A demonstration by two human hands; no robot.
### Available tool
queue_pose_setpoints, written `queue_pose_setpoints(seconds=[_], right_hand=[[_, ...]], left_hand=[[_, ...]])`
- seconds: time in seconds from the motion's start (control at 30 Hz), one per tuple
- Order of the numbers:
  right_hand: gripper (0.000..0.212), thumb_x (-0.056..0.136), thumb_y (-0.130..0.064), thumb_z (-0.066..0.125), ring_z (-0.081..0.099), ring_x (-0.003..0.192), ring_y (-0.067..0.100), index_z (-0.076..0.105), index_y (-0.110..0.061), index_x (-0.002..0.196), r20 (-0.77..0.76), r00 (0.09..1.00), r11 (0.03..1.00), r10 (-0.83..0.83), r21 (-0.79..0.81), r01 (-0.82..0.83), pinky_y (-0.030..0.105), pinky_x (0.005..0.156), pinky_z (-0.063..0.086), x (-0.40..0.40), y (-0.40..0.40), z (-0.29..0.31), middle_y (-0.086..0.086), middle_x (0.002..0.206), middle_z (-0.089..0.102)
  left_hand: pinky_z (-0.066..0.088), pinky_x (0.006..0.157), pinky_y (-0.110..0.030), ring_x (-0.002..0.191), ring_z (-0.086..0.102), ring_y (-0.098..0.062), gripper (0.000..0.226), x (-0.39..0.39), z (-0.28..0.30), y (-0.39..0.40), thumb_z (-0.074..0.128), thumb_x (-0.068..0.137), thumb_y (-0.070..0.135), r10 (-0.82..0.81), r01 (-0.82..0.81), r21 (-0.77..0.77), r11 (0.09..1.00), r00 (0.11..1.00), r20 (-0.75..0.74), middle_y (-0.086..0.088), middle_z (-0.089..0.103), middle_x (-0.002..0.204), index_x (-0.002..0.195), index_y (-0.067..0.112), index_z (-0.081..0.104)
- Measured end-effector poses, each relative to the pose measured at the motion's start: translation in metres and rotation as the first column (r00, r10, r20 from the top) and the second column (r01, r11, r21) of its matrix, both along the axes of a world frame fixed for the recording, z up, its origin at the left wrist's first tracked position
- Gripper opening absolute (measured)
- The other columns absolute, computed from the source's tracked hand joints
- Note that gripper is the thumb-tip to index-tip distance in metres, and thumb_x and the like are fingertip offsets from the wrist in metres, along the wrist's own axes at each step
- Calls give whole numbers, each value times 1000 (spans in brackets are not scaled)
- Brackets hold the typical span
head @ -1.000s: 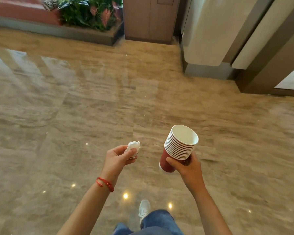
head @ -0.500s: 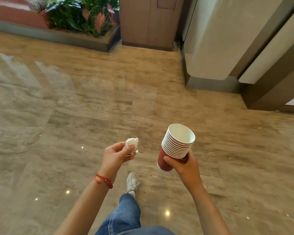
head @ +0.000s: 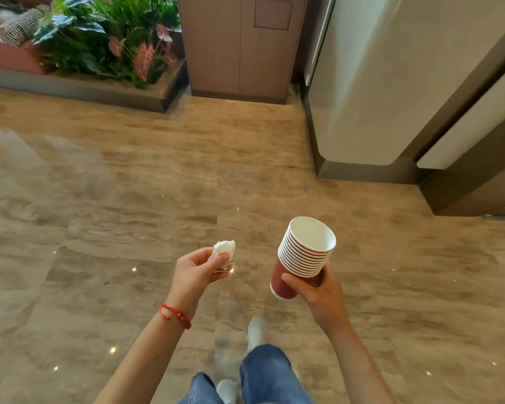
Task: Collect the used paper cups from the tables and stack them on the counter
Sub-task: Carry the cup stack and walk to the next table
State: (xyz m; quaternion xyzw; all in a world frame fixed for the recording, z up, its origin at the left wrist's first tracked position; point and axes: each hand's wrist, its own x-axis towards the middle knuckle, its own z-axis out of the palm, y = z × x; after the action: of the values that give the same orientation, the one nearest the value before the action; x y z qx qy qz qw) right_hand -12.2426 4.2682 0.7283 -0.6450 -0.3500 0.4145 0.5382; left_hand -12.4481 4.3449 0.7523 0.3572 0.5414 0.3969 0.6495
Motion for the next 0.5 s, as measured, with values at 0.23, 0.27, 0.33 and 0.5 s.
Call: queue_pose_setpoints(seconds=[0.23, 0.27, 0.33, 0.5], right_hand=[[47, 65, 7, 79, 65, 80, -1, 57, -11, 102, 15, 999, 999, 33, 36, -34, 13, 68, 50, 78, 164, -5, 1, 96, 68], [47, 65, 7, 79, 65, 80, -2, 57, -11, 103, 9, 999, 999, 39, 36, -40, 12, 68, 50, 90, 188, -2, 1, 96, 68], [47, 66, 7, 79, 65, 79, -3, 56, -12, 103, 24, 999, 998, 41, 40, -42, 12, 67, 49, 116, 234, 4, -1, 95, 68], [48, 65, 6, 79, 65, 79, -3, 56, -8, 106, 29, 999, 998, 39, 57, -41, 12, 66, 50, 168, 339, 13, 0, 96, 67]], left_hand=[[53, 57, -18, 63, 65, -12, 9, 75, -7, 159, 64, 81, 4, 12, -11, 22, 1000, 999, -31, -4, 69, 69, 79, 10, 71], [53, 57, -18, 64, 65, -12, 8, 87, -5, 182, 64, 81, 4, 18, -18, 22, 1000, 999, -37, -5, 68, 71, 80, 9, 71], [53, 58, -19, 66, 64, -14, 7, 110, 1, 225, 64, 81, 5, 19, -18, 30, 999, 999, -30, -8, 68, 74, 82, 8, 70], [56, 64, -23, 66, 65, -12, 7, 154, 11, 326, 65, 81, 6, 25, -25, 35, 999, 1000, -17, -3, 70, 70, 81, 9, 71]])
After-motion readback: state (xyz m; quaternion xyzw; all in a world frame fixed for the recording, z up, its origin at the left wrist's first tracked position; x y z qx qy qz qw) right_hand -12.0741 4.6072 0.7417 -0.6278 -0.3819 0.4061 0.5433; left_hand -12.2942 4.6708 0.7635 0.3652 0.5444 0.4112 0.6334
